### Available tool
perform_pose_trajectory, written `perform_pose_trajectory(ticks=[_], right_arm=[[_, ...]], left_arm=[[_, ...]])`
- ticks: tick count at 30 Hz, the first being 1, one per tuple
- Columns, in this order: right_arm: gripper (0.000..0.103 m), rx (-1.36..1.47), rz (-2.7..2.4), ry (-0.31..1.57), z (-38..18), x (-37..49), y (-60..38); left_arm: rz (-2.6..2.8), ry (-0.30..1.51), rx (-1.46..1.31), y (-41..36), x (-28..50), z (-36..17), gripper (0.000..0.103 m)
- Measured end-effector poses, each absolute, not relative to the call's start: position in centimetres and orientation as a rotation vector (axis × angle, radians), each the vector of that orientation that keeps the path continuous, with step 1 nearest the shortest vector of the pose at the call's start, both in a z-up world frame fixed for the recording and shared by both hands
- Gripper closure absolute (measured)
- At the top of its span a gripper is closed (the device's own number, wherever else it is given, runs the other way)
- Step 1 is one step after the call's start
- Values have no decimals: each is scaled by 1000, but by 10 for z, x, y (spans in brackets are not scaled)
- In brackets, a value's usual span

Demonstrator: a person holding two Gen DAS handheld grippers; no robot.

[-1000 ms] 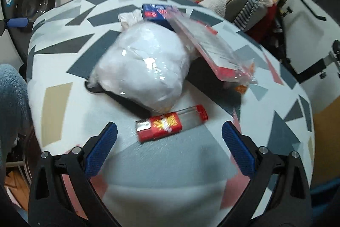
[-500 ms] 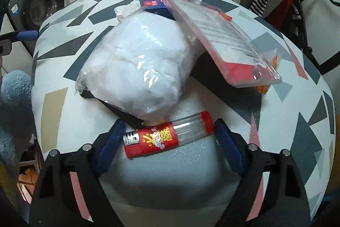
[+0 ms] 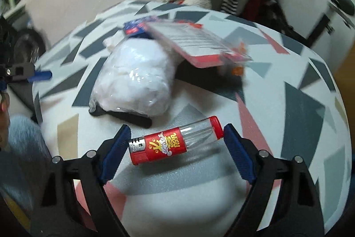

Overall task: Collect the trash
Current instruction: 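Grasp the red lighter with the right gripper while the left gripper reaches toward the white tissue, then grasp the white crumpled tissue with the left gripper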

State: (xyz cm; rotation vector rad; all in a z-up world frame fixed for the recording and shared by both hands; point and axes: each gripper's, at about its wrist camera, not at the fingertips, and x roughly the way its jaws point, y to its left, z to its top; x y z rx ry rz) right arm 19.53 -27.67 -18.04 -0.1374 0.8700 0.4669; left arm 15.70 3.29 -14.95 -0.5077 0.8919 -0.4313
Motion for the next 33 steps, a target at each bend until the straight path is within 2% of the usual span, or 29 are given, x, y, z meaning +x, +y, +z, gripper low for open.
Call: perform_pose_trajectory(ticks=[4, 11, 20, 26, 27, 33], right_arm=[[19, -88, 433, 833, -181, 191, -284], [19, -49, 420, 822, -188, 193, -290], [19, -43, 415, 822, -192, 193, -290], [19, -33, 411, 827, -195, 195, -291], [19, -33, 410, 829, -195, 196, -291], [19, -36, 404, 824, -195, 195, -291]], left_arm=[[-455, 926, -532, 25, 169, -157, 44], [-400, 933, -526, 22, 195, -160, 44], [-243, 897, -470, 40, 265, -164, 44], [-221, 951, -411, 27, 297, -181, 45], [-239, 945, -421, 27, 297, -183, 53], [-292, 920, -316, 20, 278, -171, 59]])
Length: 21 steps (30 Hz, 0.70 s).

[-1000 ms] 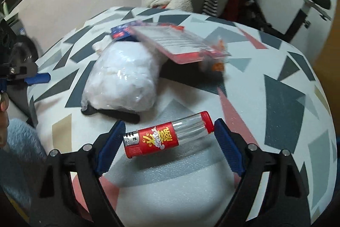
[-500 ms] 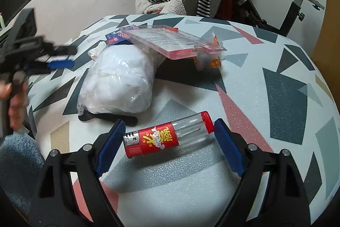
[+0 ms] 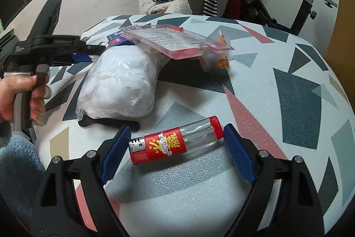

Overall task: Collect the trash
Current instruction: 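Grasp the white crumpled tissue with the left gripper, then drop the tissue from the left gripper into the bin while the right gripper drops the lighter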

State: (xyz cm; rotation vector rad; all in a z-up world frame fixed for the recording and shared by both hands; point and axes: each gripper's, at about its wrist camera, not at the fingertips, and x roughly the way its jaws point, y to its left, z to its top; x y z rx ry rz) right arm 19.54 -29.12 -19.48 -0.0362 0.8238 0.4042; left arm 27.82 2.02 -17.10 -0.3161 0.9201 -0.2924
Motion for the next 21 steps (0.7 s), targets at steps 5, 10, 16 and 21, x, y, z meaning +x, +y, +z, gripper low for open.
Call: perform_pose_trajectory(ticks=[5, 10, 16, 21], right_arm=[[19, -48, 389, 799, -186, 190, -290], [19, -74, 390, 762, -171, 175, -285], [19, -65, 416, 743, -157, 148, -270], [19, -38, 455, 741, -154, 115, -249]], left_arm=[[-324, 872, -255, 28, 246, -150, 59], [-362, 812, -200, 39, 199, -127, 59], [-425, 769, -159, 42, 130, -115, 58], [-472, 756, -145, 42, 74, -117, 58]])
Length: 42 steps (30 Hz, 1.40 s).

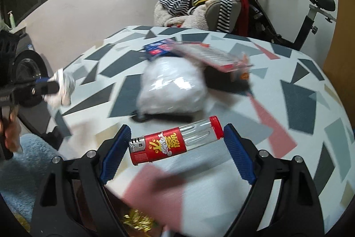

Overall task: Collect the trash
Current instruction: 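Drop the tissue from the left gripper into the bin while the right gripper drops the lighter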

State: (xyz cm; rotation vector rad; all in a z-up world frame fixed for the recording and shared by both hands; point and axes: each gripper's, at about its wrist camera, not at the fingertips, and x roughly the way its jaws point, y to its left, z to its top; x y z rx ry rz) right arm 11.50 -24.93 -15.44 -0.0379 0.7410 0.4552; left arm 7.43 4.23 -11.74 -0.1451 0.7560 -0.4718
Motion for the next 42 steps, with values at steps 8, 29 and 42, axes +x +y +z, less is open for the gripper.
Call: perform_pose_trajectory(ticks=[8, 29, 42], right_arm=[[19, -30, 522, 773, -168, 57, -214], [19, -104, 502, 844, -214, 13, -179], [19, -137, 517, 858, -220, 16, -168]], left_arm=[[-524, 802, -74, 36, 8, -143, 58], [-565, 892, -35, 21, -12, -203, 57], [-542, 900, -80, 28, -10, -207, 36]])
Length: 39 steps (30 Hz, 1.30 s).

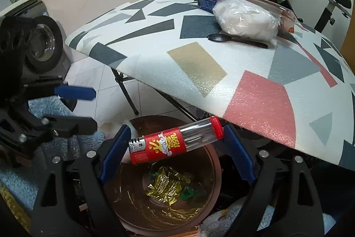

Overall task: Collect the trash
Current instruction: 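Drop the tissue from the left gripper into the bin while the right gripper drops the lighter, then move both tools back over the table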

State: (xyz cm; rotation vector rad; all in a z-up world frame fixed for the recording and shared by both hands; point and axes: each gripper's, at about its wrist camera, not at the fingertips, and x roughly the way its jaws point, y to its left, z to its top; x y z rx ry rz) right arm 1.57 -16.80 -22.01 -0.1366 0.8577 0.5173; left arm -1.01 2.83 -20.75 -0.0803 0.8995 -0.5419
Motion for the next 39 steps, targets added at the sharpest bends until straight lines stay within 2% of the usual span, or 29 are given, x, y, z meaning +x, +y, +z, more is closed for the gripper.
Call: perform_pose_trajectory(ticks=[9, 13, 33, 34, 36, 39], right_arm=[[19, -193, 539, 891, -232, 13, -154], [19, -188, 547, 941, -244, 16, -149], [18, -210, 506, 1017, -263, 22, -144], [17, -208, 505, 1018, -264, 22, -144], [7, -204, 503, 1014, -263, 23, -145], [6, -190, 501, 1005, -260, 23, -147]], left_arm=[[-439, 795, -112, 45, -17, -189, 22], [-383, 777, -145, 57, -16, -186, 18], [-282, 768, -176, 73, -16, -186, 14], [-281, 768, -175, 73, -16, -186, 14], [-280, 768, -173, 72, -16, -186, 13], [-277, 767, -168, 72, -17, -185, 13]])
